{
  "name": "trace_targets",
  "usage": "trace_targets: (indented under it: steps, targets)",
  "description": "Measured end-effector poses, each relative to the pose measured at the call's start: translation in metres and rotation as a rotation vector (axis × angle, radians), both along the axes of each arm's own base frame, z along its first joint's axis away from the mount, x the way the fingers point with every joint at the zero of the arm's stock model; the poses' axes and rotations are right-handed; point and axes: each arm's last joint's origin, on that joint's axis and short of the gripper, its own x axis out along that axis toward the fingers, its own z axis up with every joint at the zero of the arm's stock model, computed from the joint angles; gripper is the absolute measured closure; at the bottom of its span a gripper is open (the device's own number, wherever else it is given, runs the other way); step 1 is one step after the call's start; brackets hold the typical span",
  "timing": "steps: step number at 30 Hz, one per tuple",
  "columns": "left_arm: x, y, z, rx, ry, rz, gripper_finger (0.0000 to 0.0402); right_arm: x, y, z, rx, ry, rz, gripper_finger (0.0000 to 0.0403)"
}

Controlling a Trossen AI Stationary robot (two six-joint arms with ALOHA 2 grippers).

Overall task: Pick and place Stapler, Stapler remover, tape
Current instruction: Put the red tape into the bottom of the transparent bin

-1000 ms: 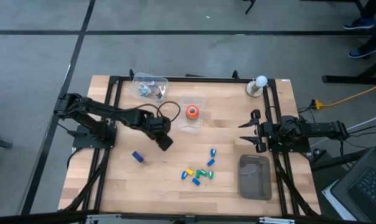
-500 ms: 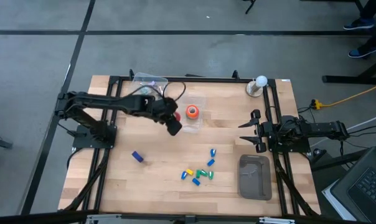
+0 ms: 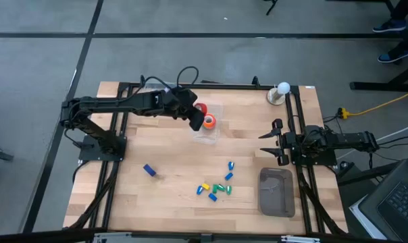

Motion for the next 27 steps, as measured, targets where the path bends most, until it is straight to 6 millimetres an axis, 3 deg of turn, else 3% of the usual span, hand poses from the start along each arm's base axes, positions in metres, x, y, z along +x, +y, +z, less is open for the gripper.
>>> trace_targets:
  steps: [6,11,27]
  targets:
    - [0.006,0.005,0.005,-0.006,-0.023,-0.002,0.0366,0.0,0.0,0.0,0.0,0.0,0.0,0.0178]
    - [0.028,0.008,0.005,-0.018,-0.013,-0.068,0.0364,0.0,0.0,0.0,0.0,0.0,-0.001,0.0178]
    - [0.097,0.035,-0.045,-0.164,0.289,-0.23,0.0364,0.0,0.0,0.0,0.0,0.0,0.0,0.0178]
